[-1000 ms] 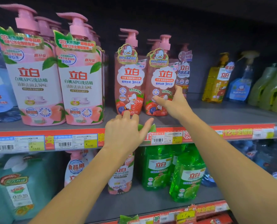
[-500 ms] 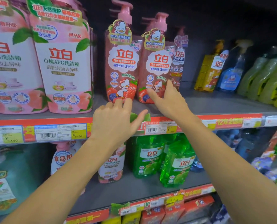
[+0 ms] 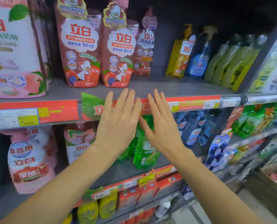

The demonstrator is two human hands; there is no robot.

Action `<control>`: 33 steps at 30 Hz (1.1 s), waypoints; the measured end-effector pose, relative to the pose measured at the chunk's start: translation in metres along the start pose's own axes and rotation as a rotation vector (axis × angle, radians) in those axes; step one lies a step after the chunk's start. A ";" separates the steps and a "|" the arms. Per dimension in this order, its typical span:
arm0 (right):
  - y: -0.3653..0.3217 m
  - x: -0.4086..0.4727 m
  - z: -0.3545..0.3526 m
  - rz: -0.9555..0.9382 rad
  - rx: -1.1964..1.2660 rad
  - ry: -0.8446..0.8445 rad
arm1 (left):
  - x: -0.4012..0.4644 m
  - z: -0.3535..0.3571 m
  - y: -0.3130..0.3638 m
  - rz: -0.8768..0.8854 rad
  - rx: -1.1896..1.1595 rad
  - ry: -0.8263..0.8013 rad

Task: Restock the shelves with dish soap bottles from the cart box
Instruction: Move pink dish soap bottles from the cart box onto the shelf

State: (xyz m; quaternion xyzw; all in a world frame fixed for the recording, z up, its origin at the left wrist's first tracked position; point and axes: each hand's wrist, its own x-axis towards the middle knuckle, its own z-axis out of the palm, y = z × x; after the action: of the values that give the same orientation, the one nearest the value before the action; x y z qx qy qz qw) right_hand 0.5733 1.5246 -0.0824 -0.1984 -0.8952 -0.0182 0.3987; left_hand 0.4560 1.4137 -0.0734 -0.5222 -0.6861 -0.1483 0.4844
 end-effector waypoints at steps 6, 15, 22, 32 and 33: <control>0.096 -0.070 -0.032 0.232 -0.026 -0.117 | 0.014 0.004 0.110 0.090 -0.114 -0.170; 0.258 -0.201 -0.146 0.637 -0.081 -0.258 | 0.075 0.014 0.344 0.309 -0.391 -0.423; 0.350 -0.317 -0.251 0.853 -0.194 -0.227 | 0.109 -0.003 0.525 0.473 -0.543 -0.445; 0.419 -0.445 -0.364 1.204 -0.317 -0.245 | 0.119 -0.045 0.730 0.726 -0.704 -0.468; 0.428 -0.454 -0.374 1.223 -0.322 -0.238 | 0.122 -0.049 0.749 0.750 -0.717 -0.466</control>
State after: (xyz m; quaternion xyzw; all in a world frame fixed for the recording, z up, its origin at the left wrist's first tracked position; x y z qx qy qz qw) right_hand 1.2694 1.6931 -0.2088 -0.7310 -0.6445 0.1002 0.2004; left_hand 1.1270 1.7562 -0.1759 -0.8807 -0.4492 -0.0709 0.1323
